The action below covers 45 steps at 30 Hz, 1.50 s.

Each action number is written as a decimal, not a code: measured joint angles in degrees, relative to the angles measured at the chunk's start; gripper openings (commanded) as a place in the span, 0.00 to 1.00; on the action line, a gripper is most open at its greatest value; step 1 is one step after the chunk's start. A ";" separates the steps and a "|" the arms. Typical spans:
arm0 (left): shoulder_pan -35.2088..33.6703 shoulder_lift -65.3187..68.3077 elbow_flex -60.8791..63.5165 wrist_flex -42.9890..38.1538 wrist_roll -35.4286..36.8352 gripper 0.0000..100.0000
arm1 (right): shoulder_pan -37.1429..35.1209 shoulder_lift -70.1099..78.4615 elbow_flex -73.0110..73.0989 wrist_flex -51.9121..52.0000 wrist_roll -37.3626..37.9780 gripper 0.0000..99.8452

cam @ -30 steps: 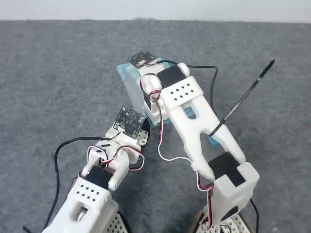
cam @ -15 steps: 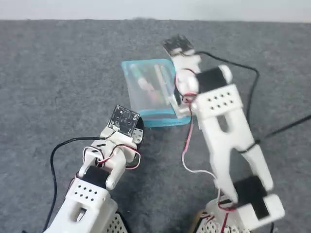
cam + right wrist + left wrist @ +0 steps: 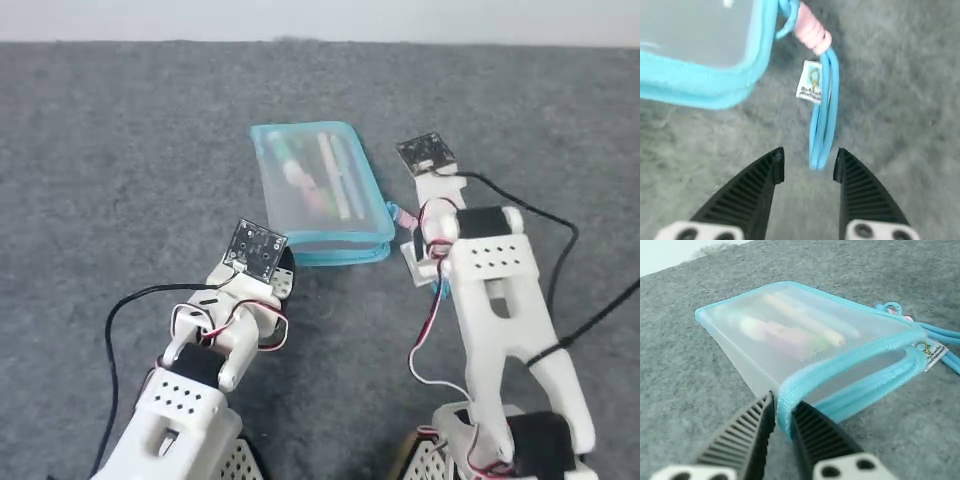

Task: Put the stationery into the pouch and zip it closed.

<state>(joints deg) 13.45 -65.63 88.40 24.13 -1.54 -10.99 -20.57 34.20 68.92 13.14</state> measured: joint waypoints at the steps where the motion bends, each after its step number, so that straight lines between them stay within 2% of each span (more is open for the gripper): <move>1: 0.00 0.00 0.00 0.00 0.00 0.01 | -0.09 0.00 1.14 -1.93 0.00 0.17; 17: -0.26 0.00 0.00 0.00 0.00 0.01 | -5.10 0.00 23.03 -44.31 3.25 0.17; 28: -0.35 0.00 0.00 0.00 0.26 0.01 | -5.19 0.00 31.74 -64.26 3.25 0.17; 36: -0.35 0.00 0.00 0.00 -0.09 0.01 | -6.51 7.21 32.26 -74.02 3.60 0.17; 45: -0.35 0.00 0.00 0.00 -0.44 0.01 | -6.95 24.09 21.63 -75.87 11.52 0.16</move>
<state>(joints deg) 13.10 -65.63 88.40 24.13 -1.98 -17.93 3.52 55.82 -6.95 24.66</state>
